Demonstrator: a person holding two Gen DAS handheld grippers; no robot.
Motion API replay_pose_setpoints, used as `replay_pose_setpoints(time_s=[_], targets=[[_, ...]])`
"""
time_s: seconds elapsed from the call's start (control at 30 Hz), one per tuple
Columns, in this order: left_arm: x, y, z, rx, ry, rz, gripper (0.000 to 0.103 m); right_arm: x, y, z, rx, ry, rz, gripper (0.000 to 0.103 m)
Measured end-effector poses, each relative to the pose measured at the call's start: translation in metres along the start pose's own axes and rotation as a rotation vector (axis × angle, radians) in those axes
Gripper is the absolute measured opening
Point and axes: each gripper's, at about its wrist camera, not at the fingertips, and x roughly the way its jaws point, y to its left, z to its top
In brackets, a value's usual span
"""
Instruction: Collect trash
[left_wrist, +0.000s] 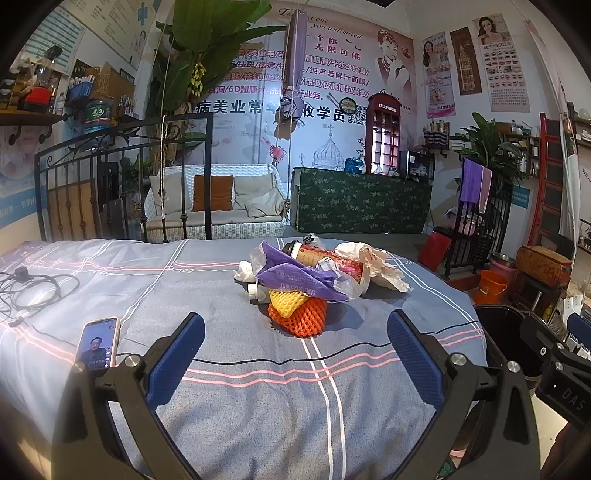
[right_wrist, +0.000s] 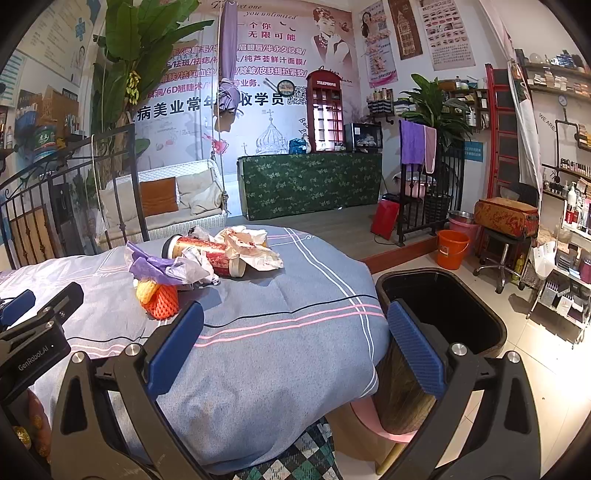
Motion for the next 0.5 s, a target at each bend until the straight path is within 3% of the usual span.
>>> replay_pose_setpoints(time_s=[0.5], targets=[[0.0004,0.0010,-0.0020,-0.003,0.005,-0.001,0.098,0.0011,0.0015,-0.0011,0.000,0.001,0.001,0.099]])
